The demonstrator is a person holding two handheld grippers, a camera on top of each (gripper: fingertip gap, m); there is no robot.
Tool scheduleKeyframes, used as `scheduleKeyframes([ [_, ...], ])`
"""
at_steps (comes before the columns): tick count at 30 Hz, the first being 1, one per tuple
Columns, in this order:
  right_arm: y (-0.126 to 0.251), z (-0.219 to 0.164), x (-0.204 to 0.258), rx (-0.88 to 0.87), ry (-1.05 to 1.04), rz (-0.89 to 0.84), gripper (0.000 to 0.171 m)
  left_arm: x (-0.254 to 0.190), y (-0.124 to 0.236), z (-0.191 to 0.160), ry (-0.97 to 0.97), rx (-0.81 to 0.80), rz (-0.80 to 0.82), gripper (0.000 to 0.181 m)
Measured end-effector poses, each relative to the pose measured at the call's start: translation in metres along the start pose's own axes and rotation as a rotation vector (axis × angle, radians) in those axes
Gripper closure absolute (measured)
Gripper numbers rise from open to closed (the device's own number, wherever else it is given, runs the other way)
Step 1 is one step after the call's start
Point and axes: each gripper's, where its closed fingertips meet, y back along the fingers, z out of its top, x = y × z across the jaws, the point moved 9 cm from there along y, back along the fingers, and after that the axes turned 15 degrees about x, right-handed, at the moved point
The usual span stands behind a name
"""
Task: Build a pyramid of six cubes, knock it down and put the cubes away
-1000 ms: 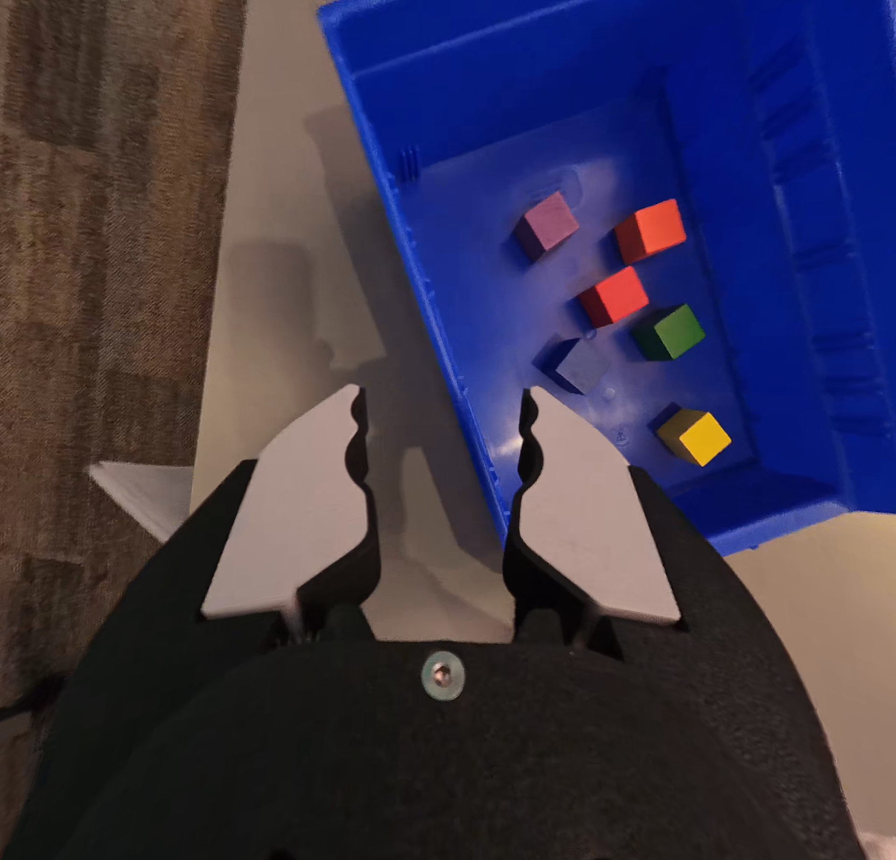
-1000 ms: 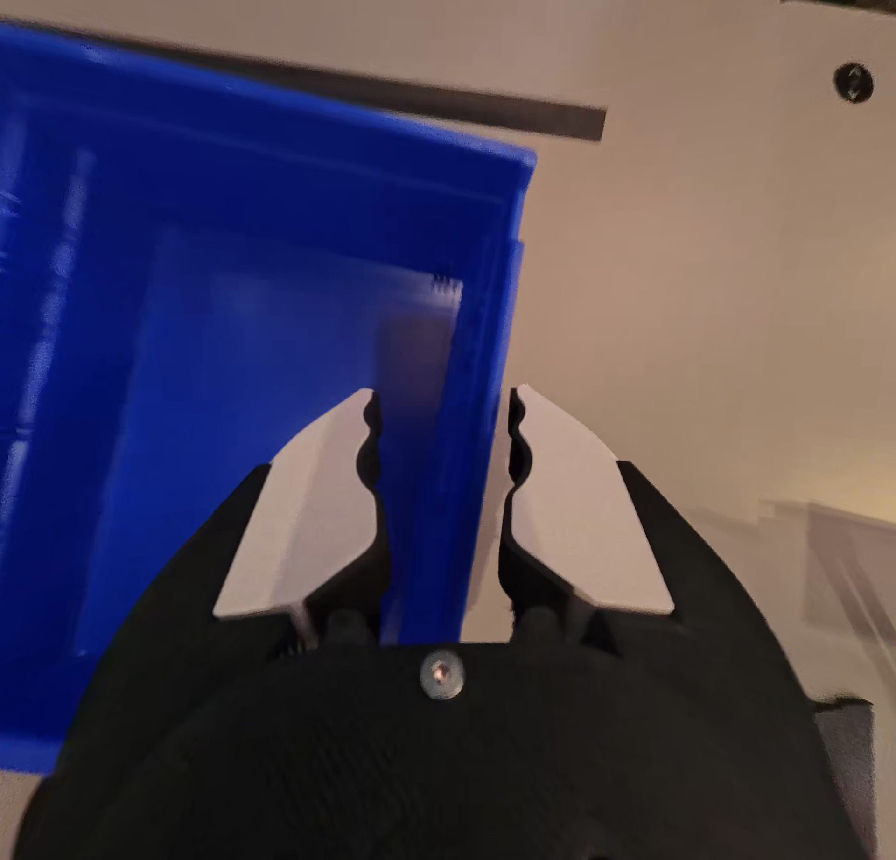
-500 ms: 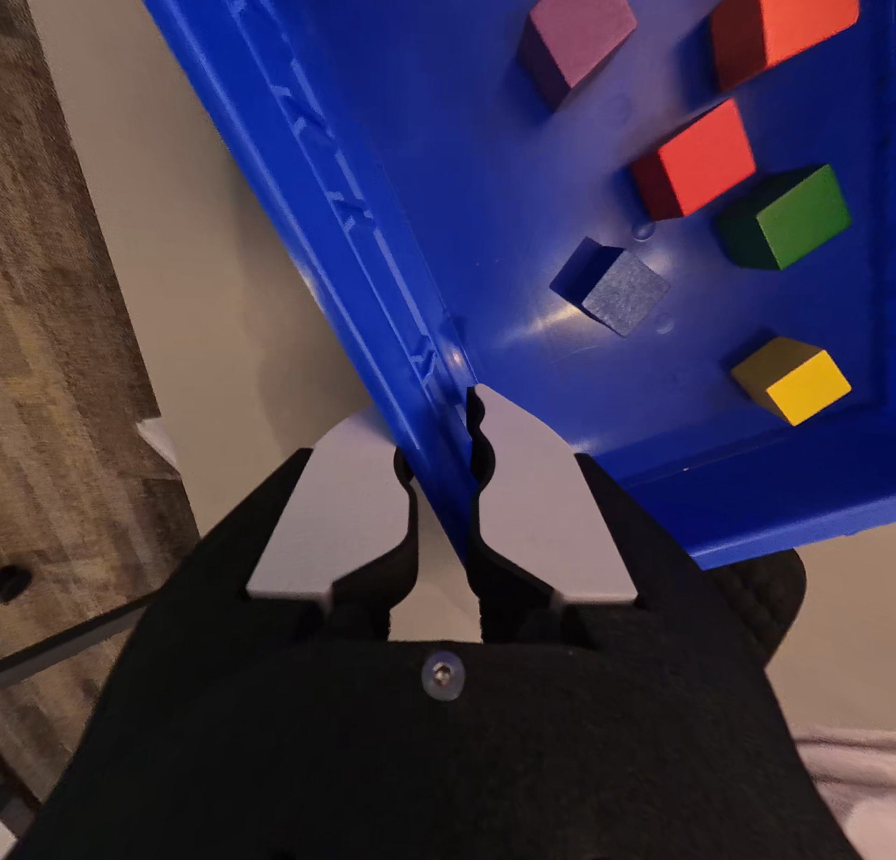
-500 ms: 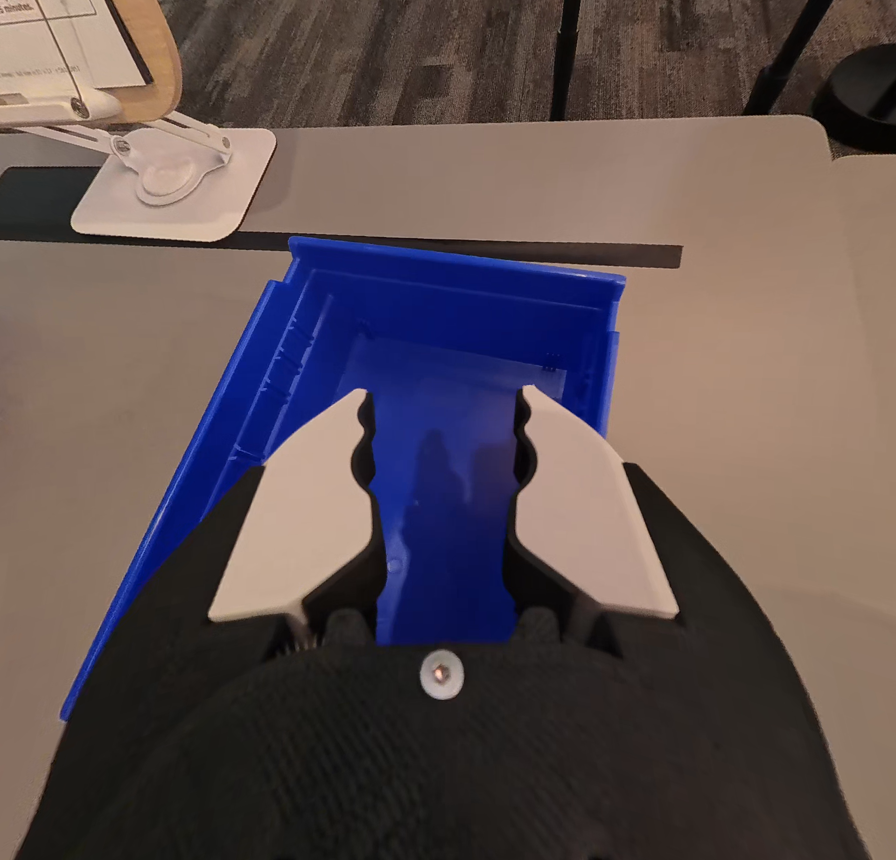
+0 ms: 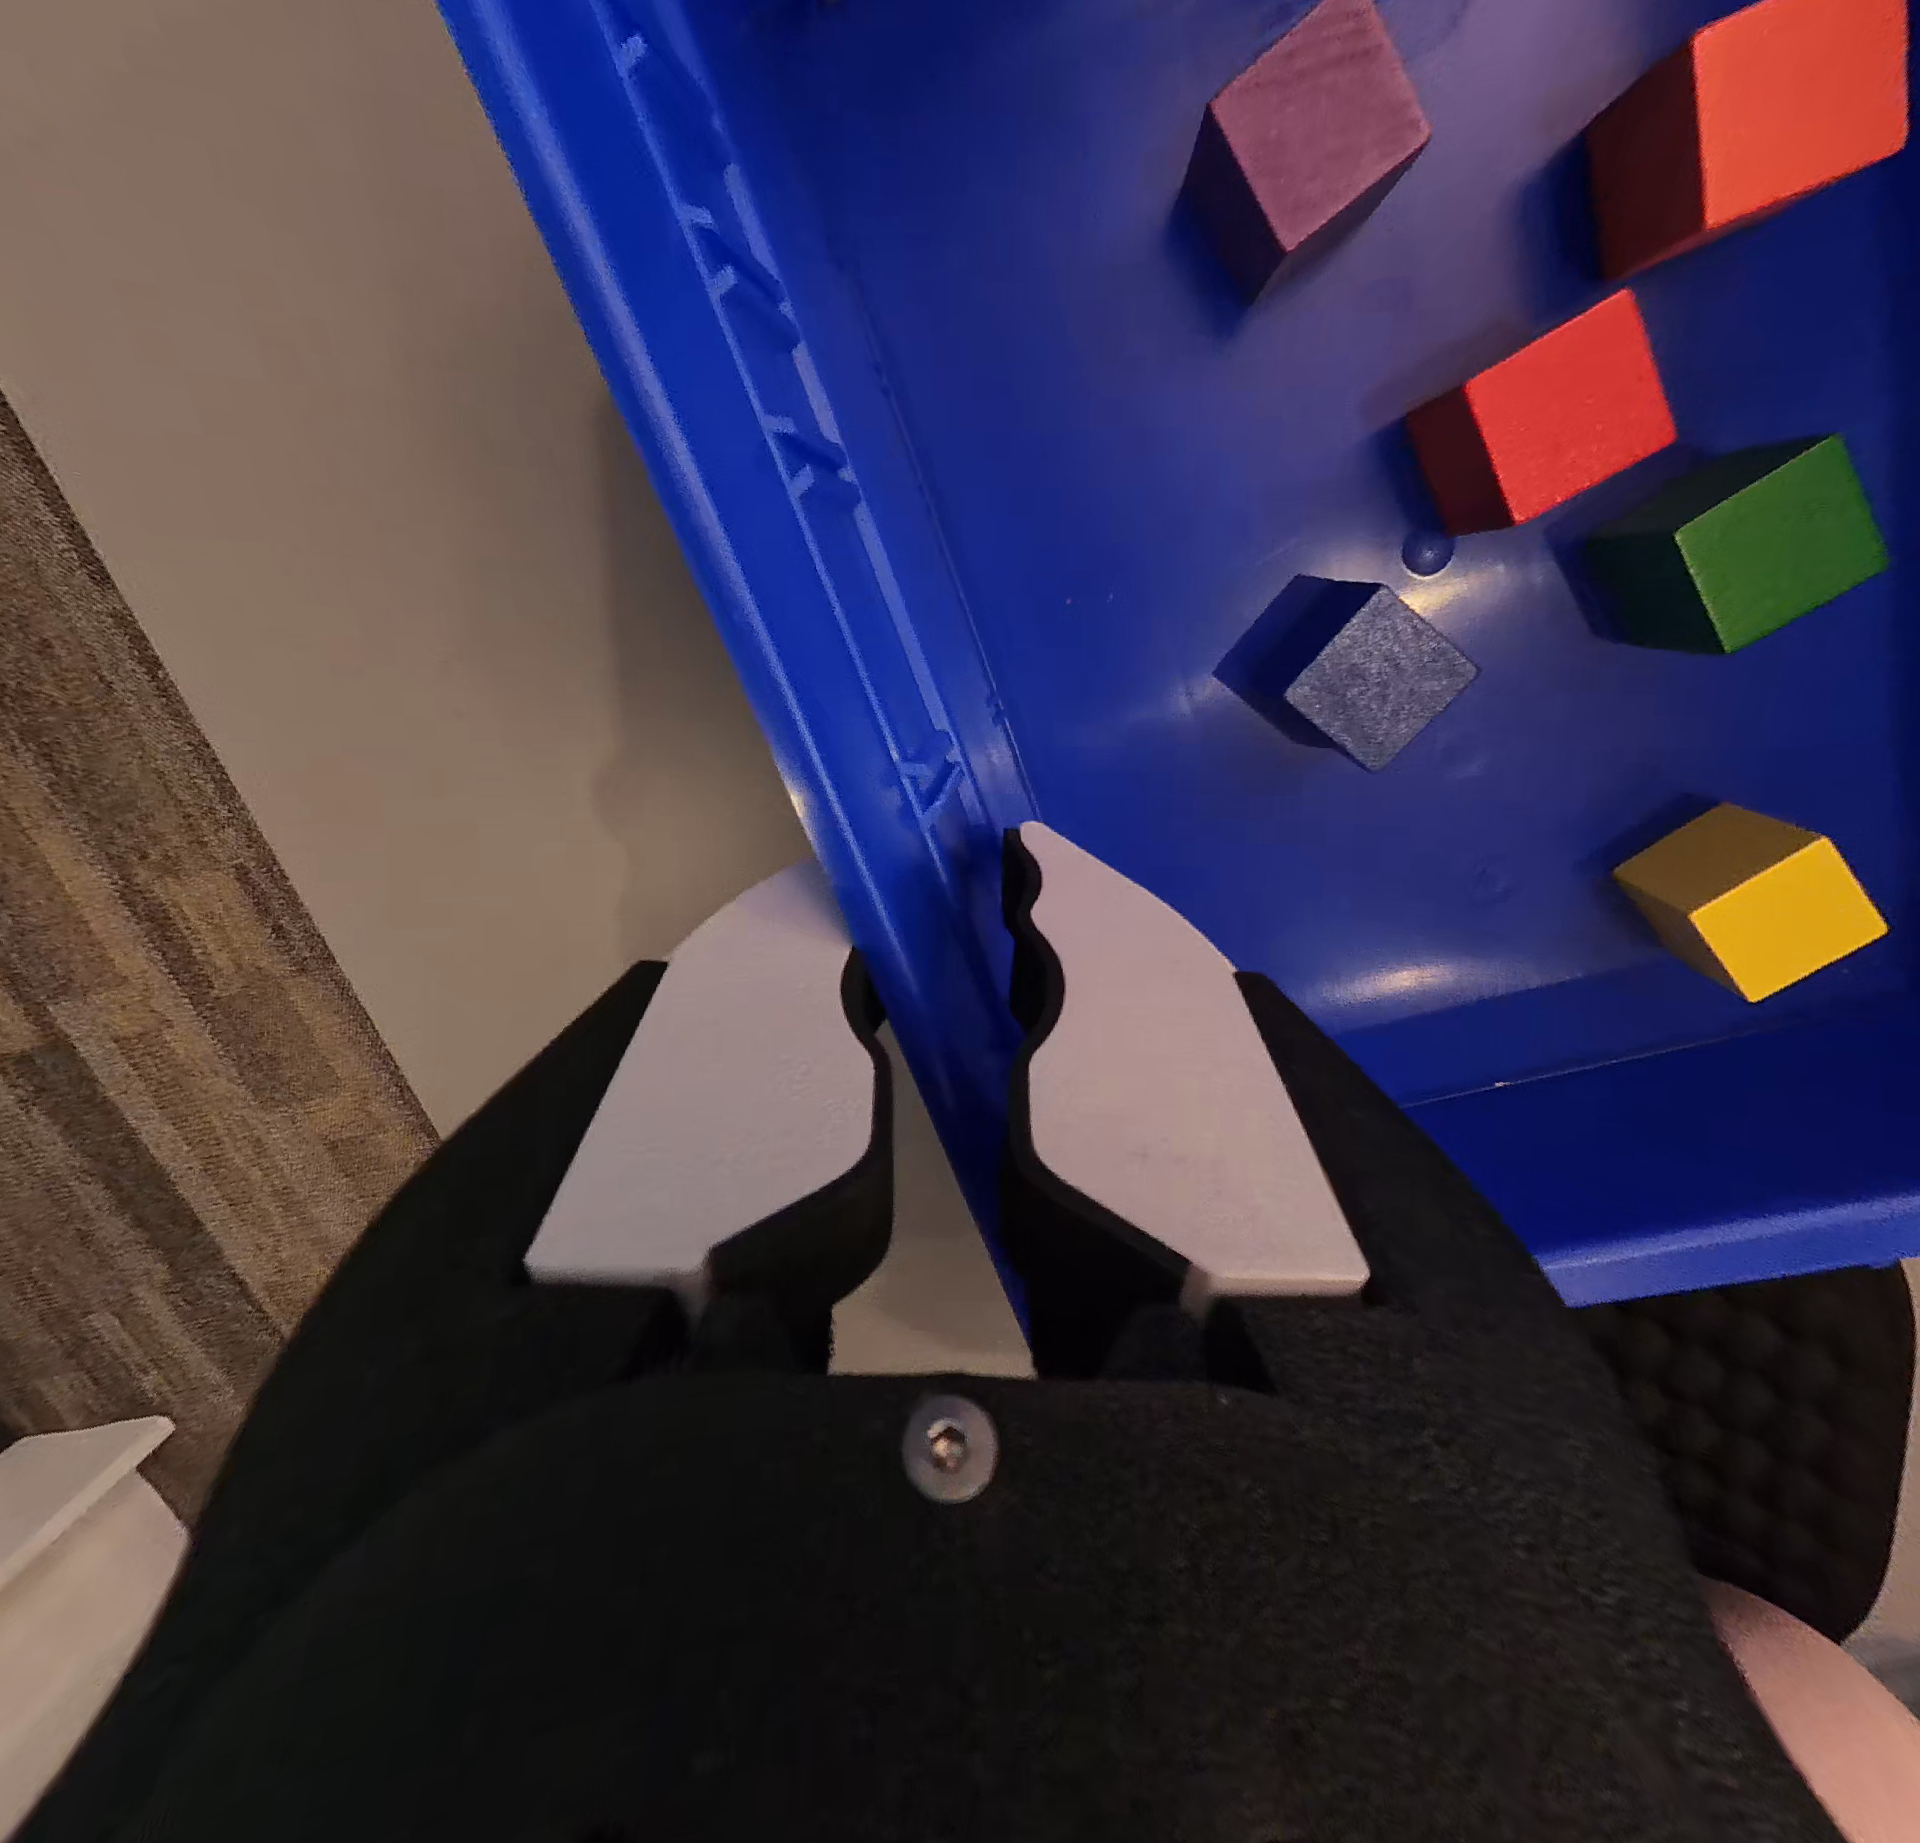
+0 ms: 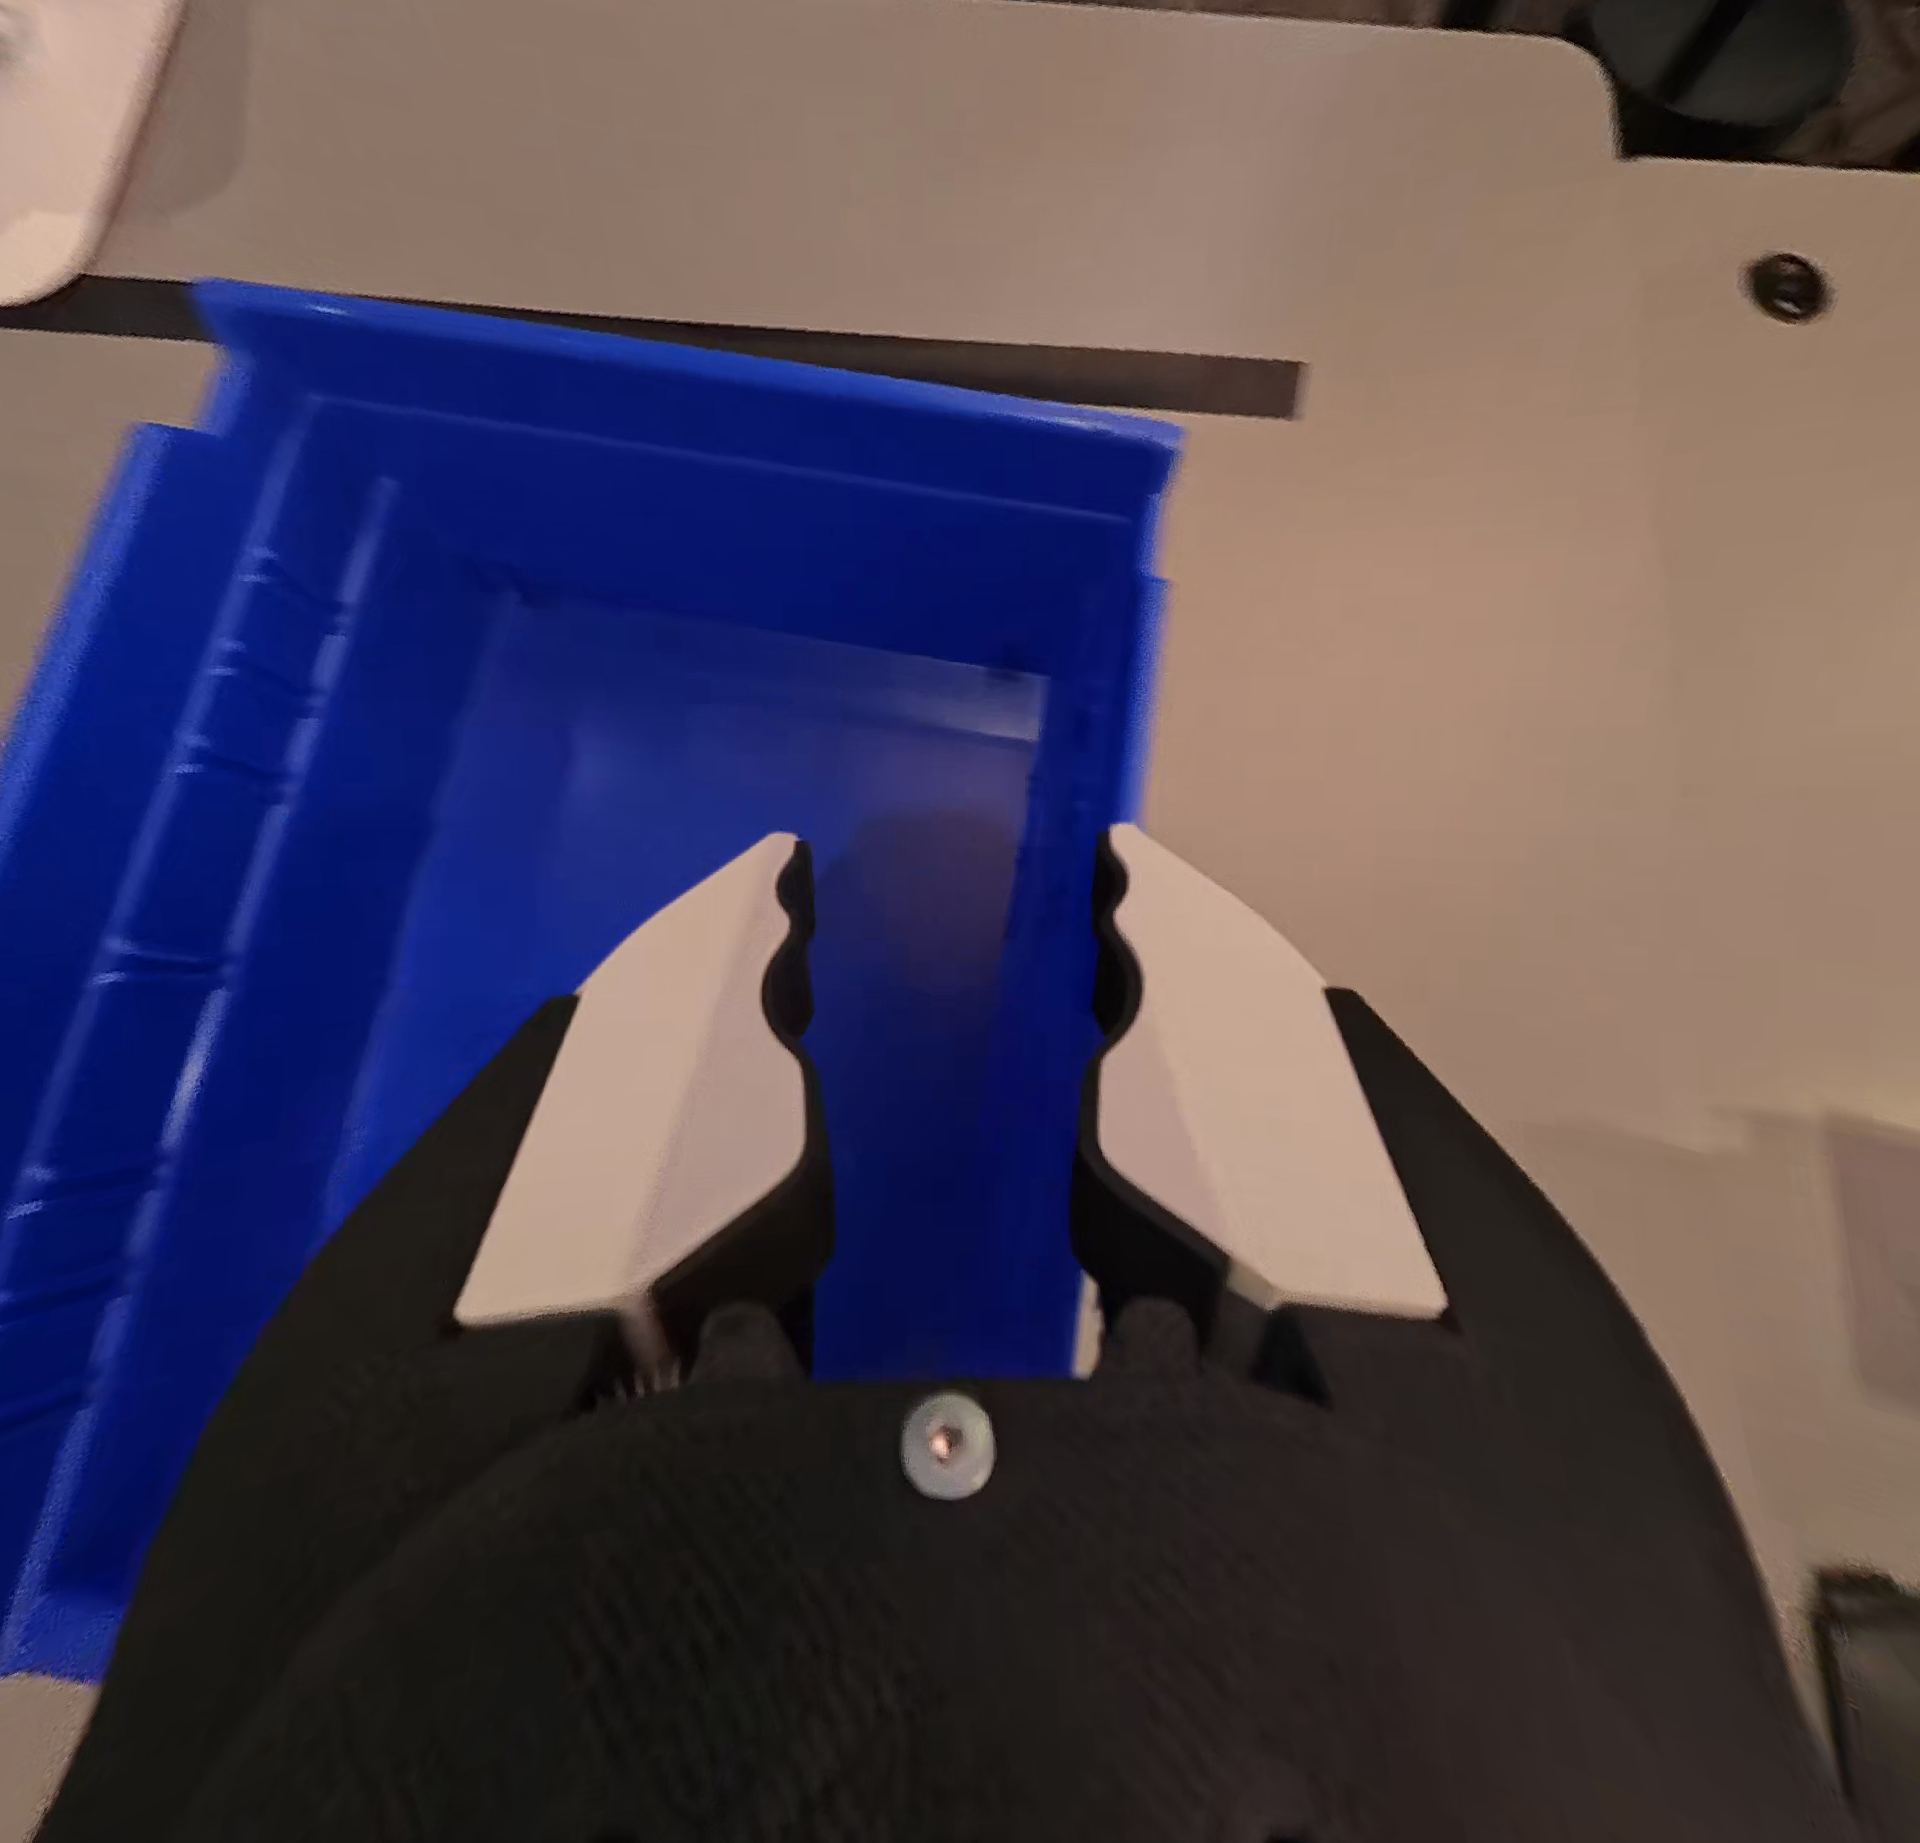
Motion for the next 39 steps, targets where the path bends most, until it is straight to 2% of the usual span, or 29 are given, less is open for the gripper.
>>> scheduleKeyframes([
  [4, 0.005, -0.011, -0.017, 0.060, -0.092, -0.053, 0.111, 0.001, 0.000, -0.002, 0.020, -0.007, -0.028, 0.164],
  [10, -0.020, -0.028, -0.022, 0.260, -0.158, 0.059, 0.108, 0.000, 0.001, -0.004, 0.011, -0.008, -0.015, 0.164],
  [13, -0.028, -0.030, -0.020, 0.344, -0.148, 0.096, 0.125, -0.001, 0.002, -0.005, 0.020, -0.002, -0.009, 0.162],
  [14, -0.027, -0.030, -0.018, 0.339, -0.132, 0.104, 0.141, -0.001, 0.003, -0.006, 0.025, -0.004, -0.007, 0.161],
  [15, -0.027, -0.030, -0.017, 0.343, -0.117, 0.100, 0.149, -0.001, 0.005, -0.007, 0.032, -0.009, -0.009, 0.159],
  [19, -0.029, -0.030, -0.017, 0.366, -0.084, 0.032, 0.164, -0.002, 0.012, -0.010, 0.039, -0.034, -0.021, 0.159],
  [25, -0.032, -0.023, -0.005, 0.366, -0.019, 0.055, 0.163, -0.004, 0.011, -0.013, 0.027, -0.005, 0.006, 0.159],
  [35, -0.034, -0.023, 0.001, 0.392, -0.046, 0.073, 0.163, -0.002, 0.012, -0.013, 0.039, -0.017, 0.004, 0.166],
  [39, -0.032, -0.021, 0.000, 0.357, -0.060, 0.072, 0.147, 0.002, 0.029, -0.019, 0.086, -0.133, -0.035, 0.165],
])
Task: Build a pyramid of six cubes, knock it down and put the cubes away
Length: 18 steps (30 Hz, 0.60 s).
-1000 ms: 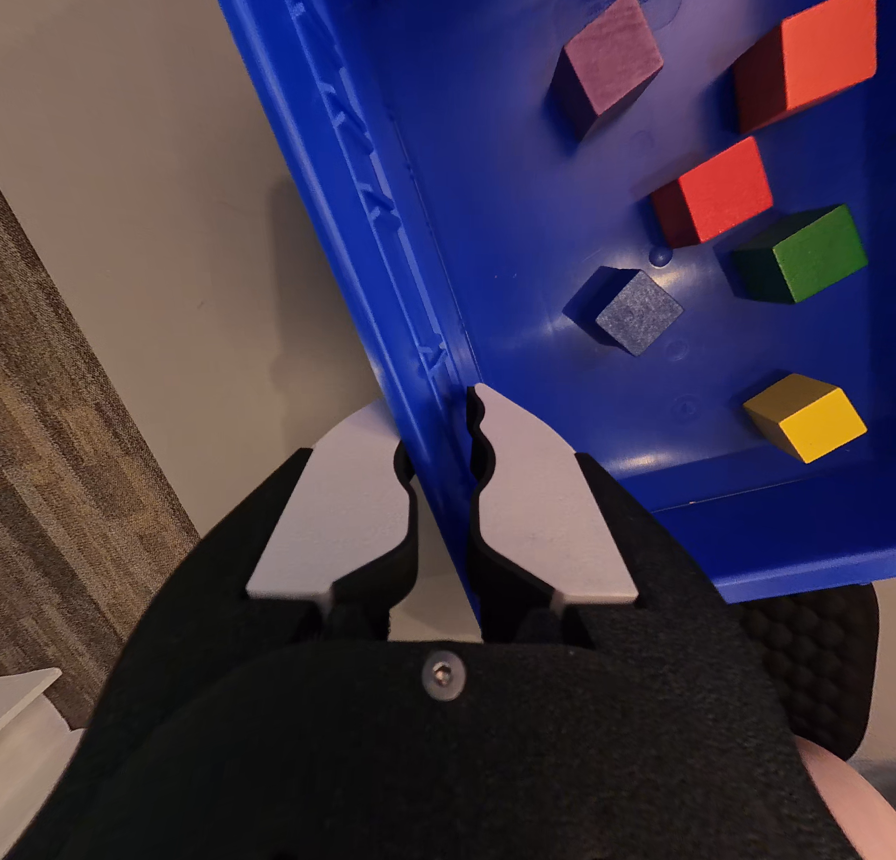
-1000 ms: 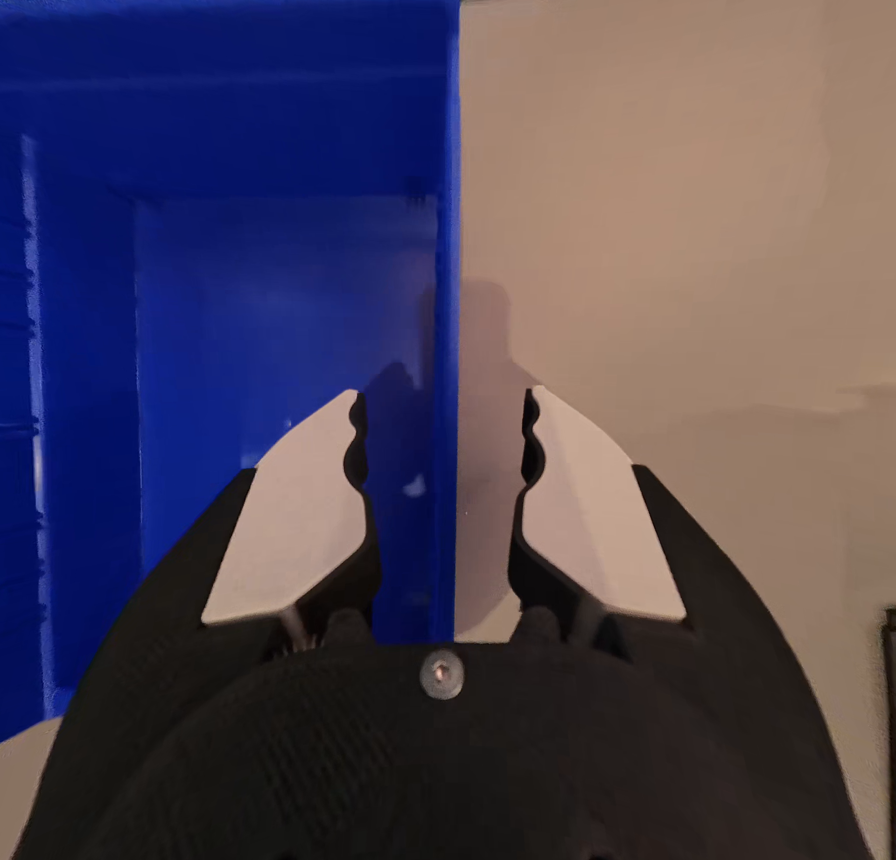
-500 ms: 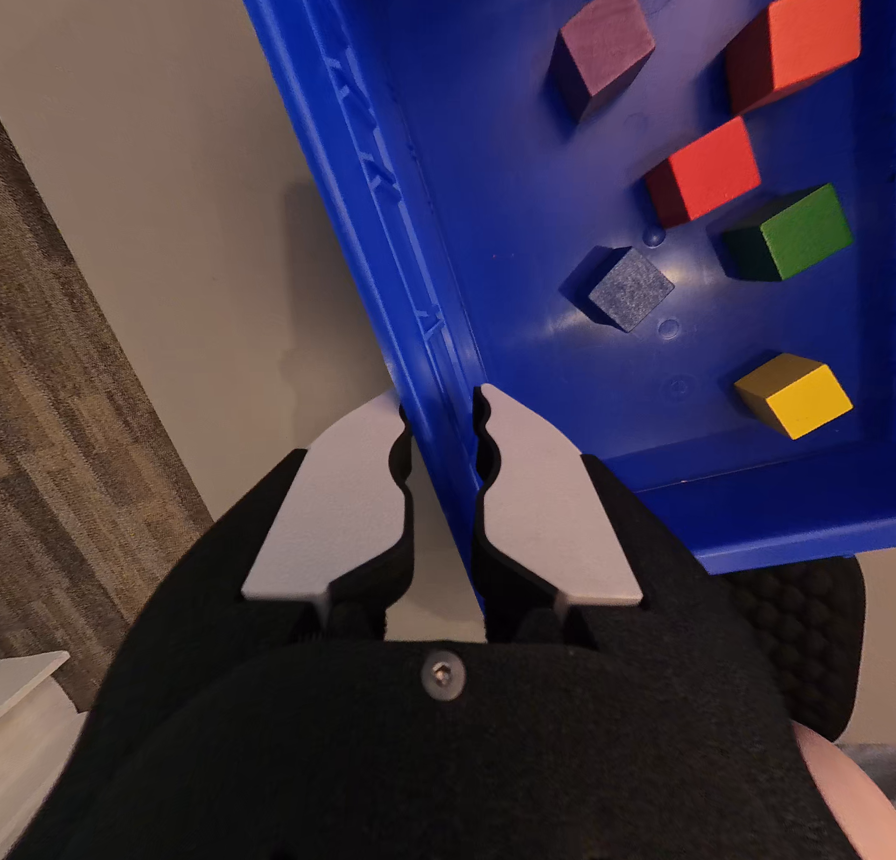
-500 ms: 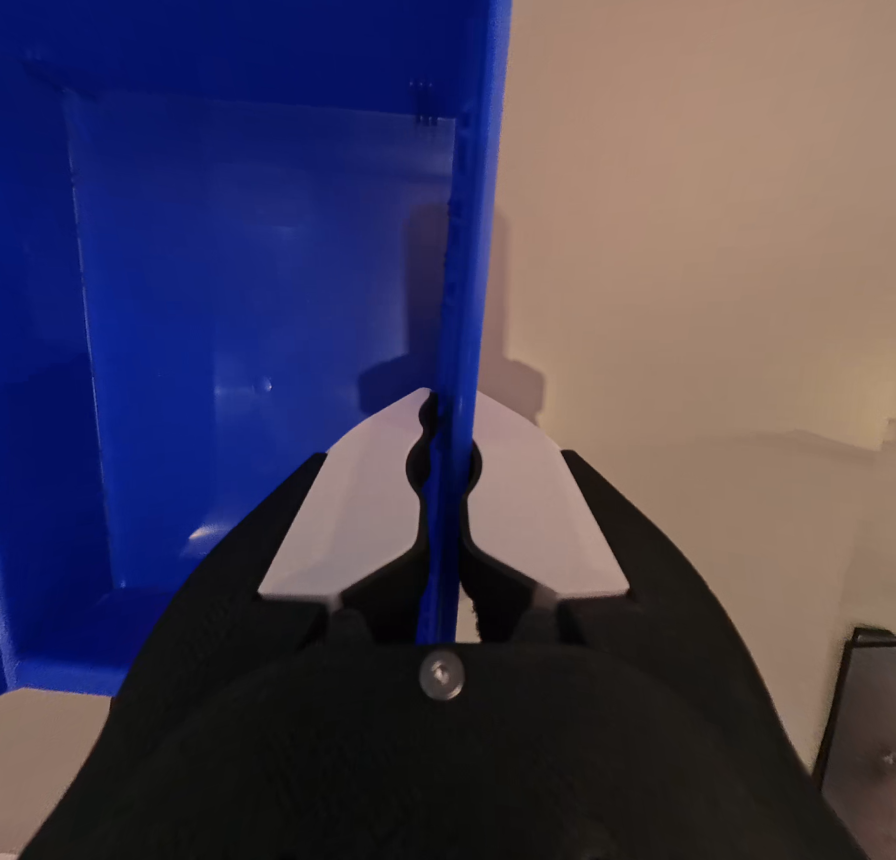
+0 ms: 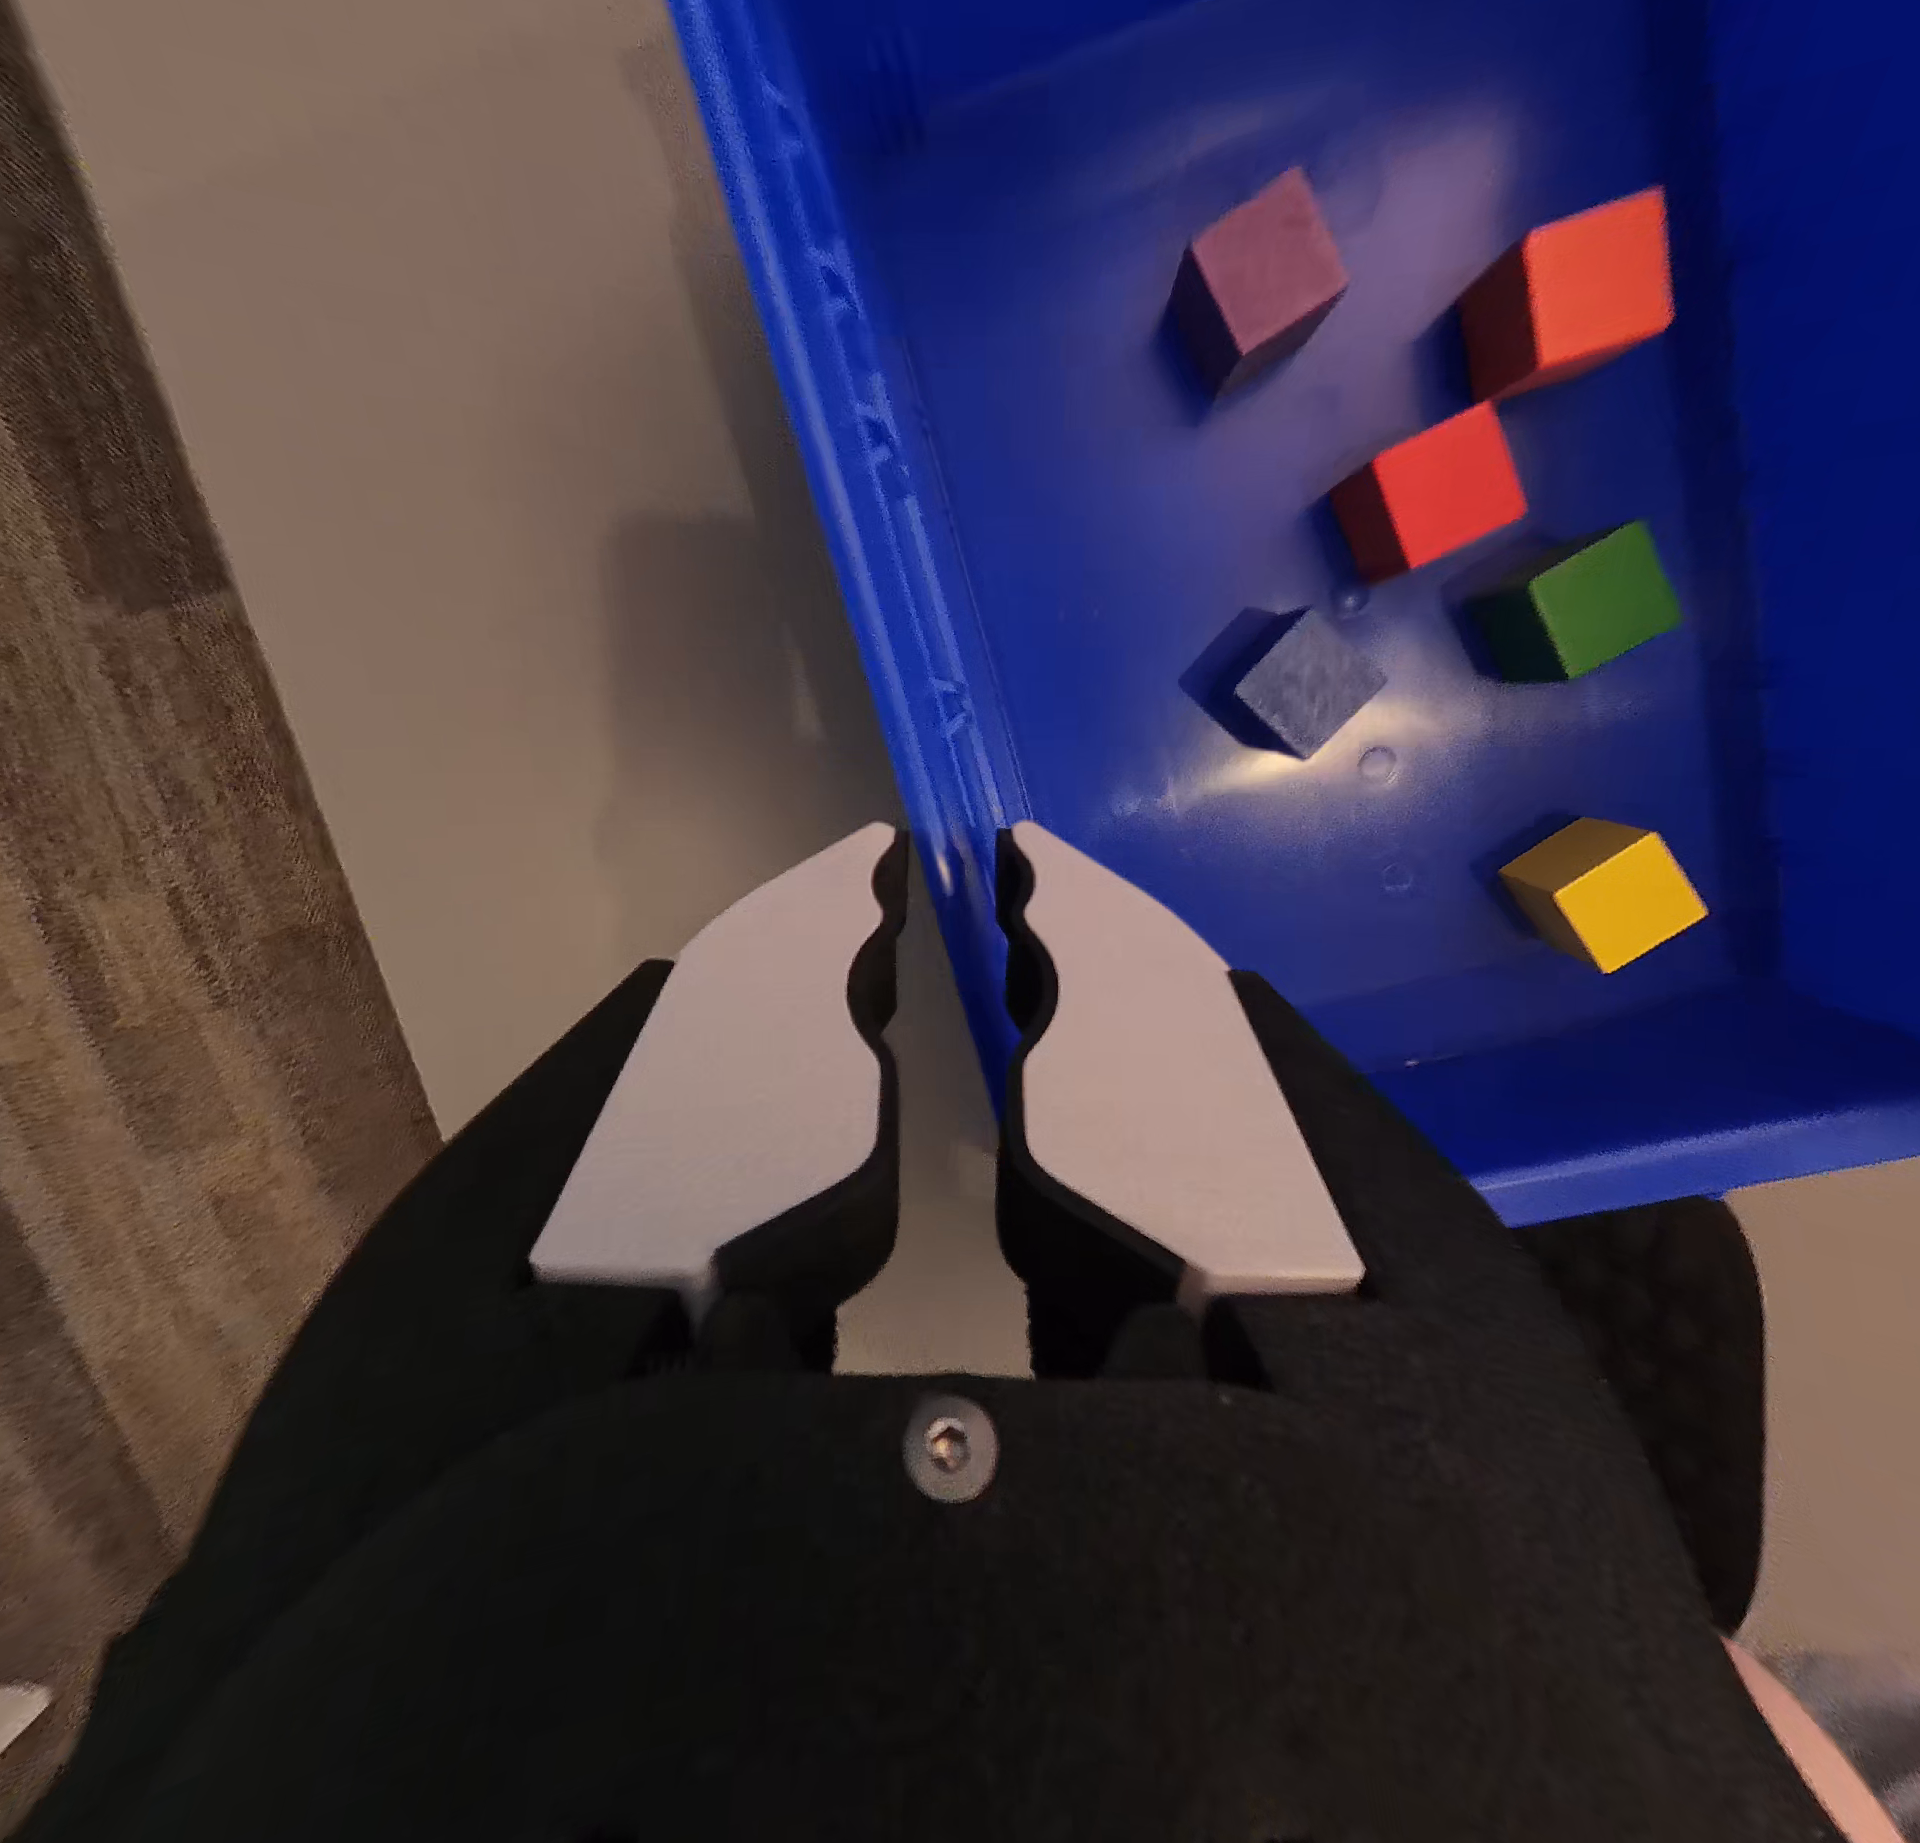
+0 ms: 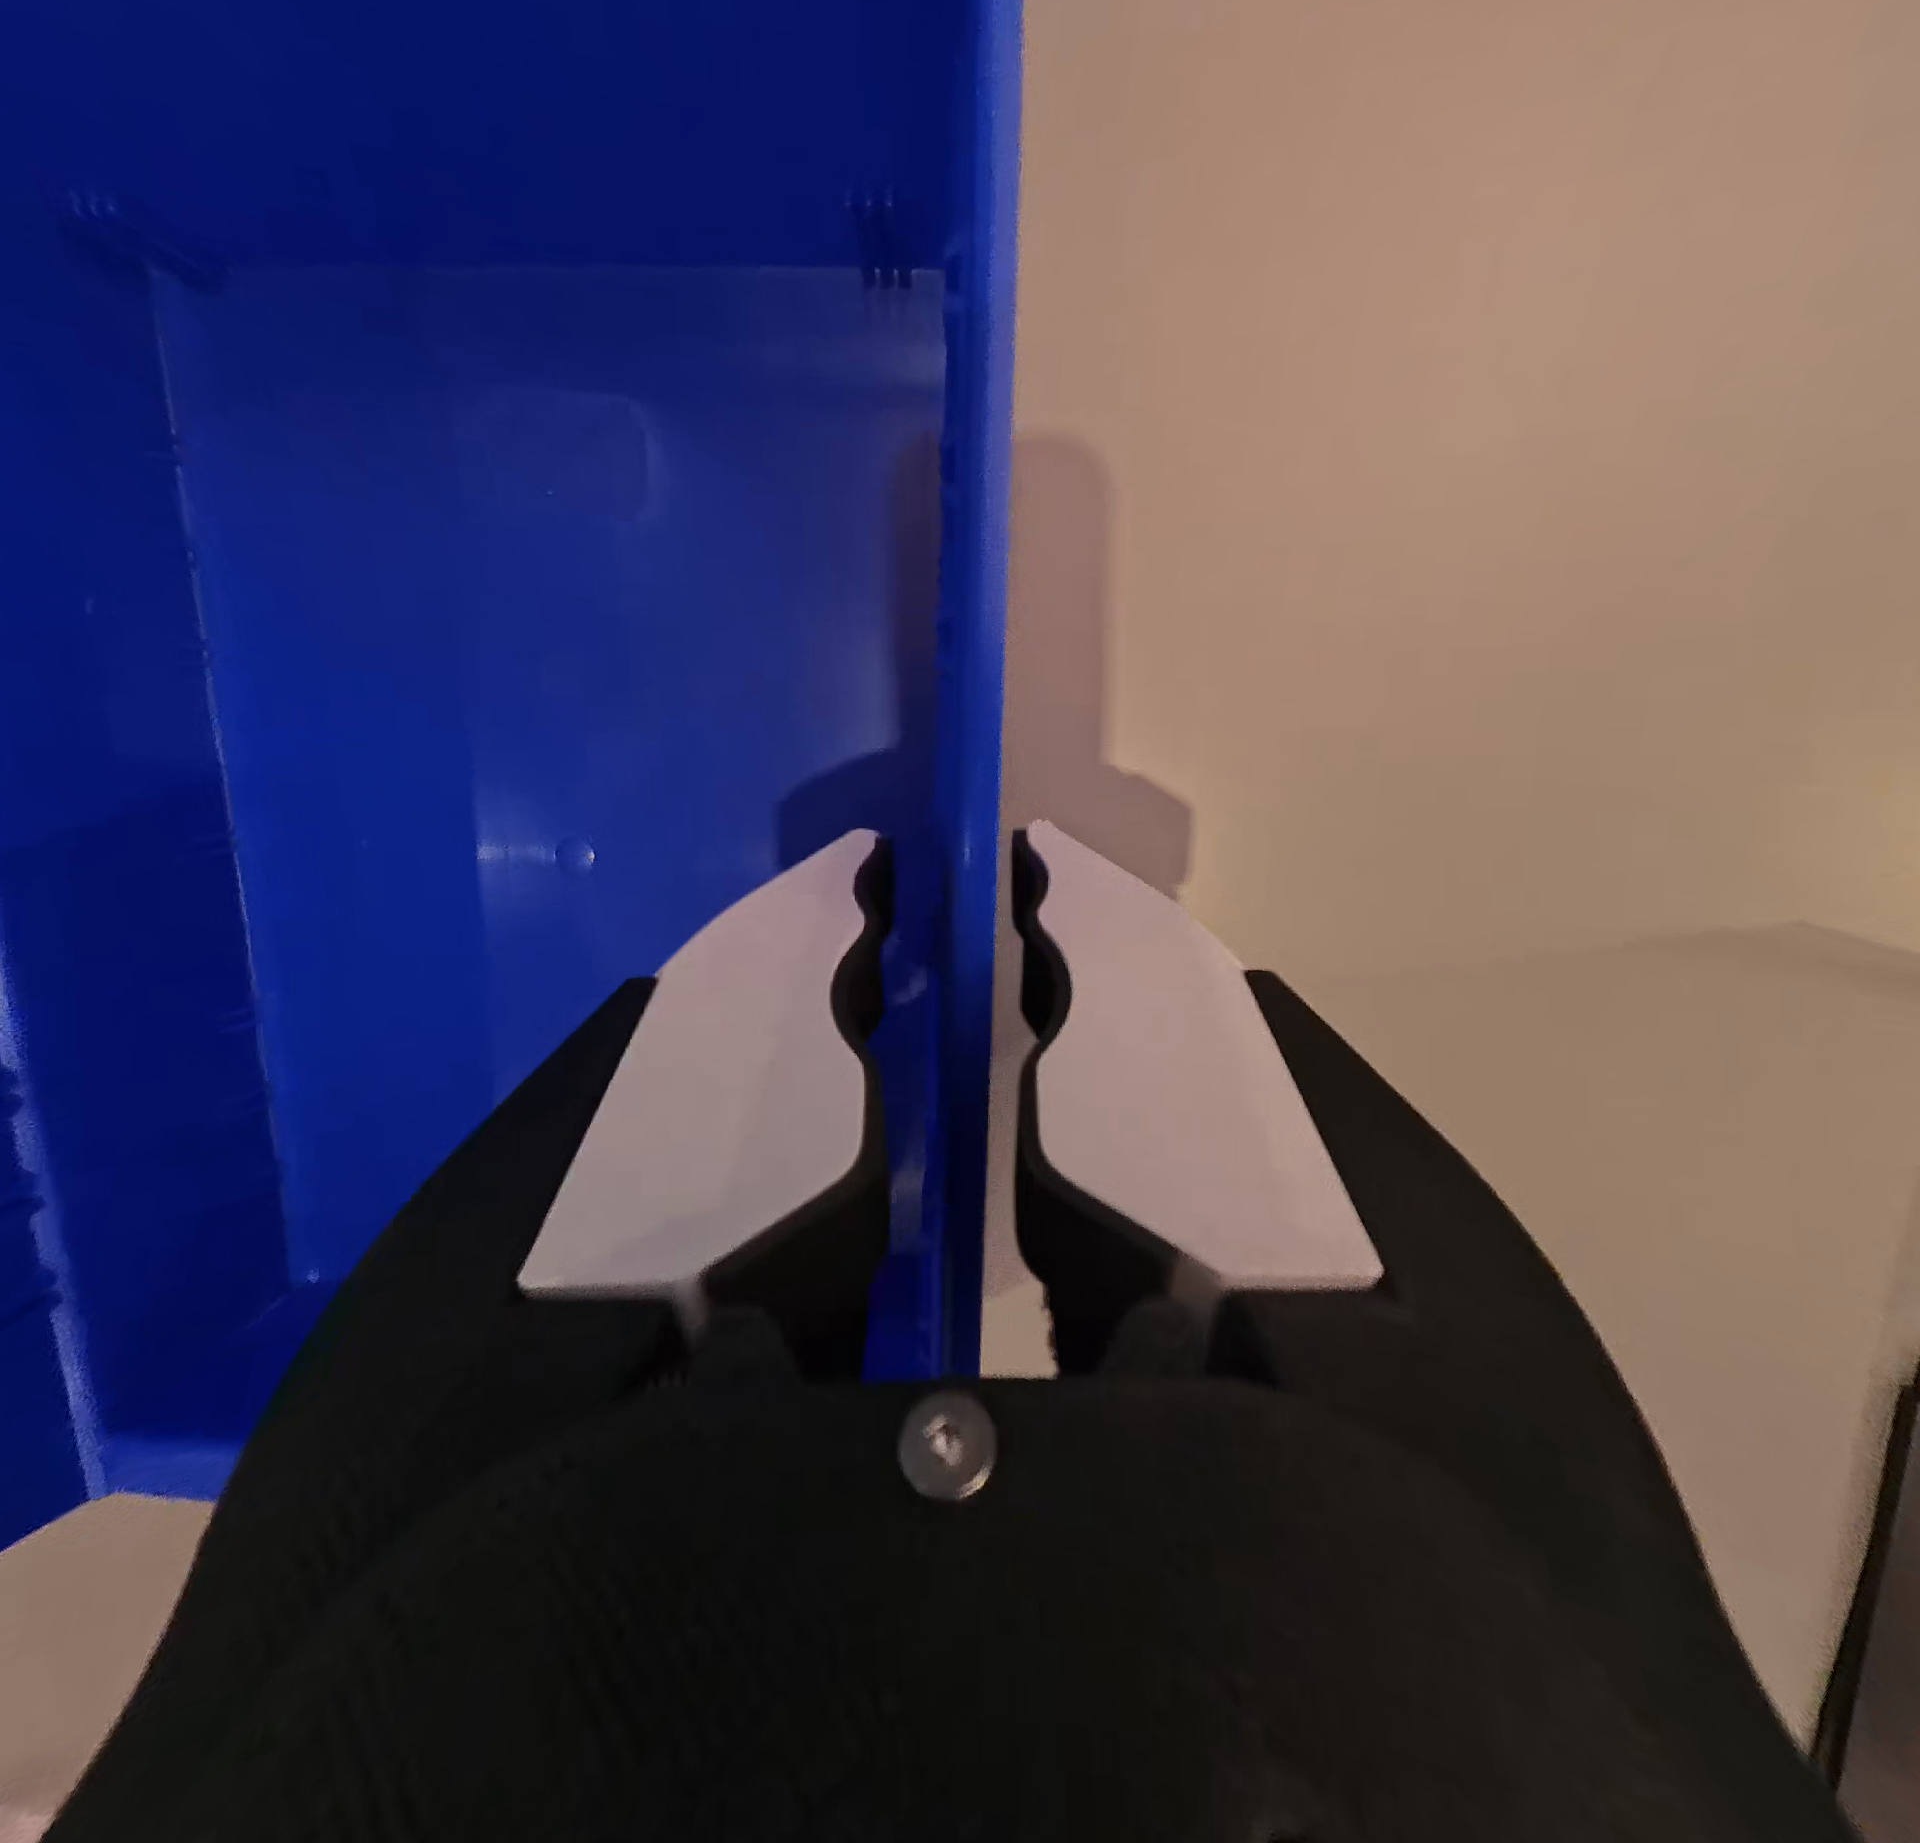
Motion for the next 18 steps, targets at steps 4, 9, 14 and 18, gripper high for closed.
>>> scheduleKeyframes([
  [4, 0.020, 0.002, -0.001, -0.138, -0.023, -0.039, 0.136, 0.003, 0.040, -0.011, 0.045, -0.216, 0.013, 0.162],
  [9, 0.063, 0.002, 0.012, -0.404, 0.015, -0.088, 0.133, -0.017, 0.094, -0.027, -0.046, -0.529, -0.071, 0.153],
  [14, 0.086, 0.004, 0.026, -0.656, 0.094, -0.147, 0.133, -0.035, 0.116, -0.026, -0.188, -0.719, -0.022, 0.134],
  [18, 0.102, 0.000, 0.036, -0.892, 0.187, -0.175, 0.127, -0.044, 0.138, -0.026, -0.249, -0.955, -0.110, 0.132],
])
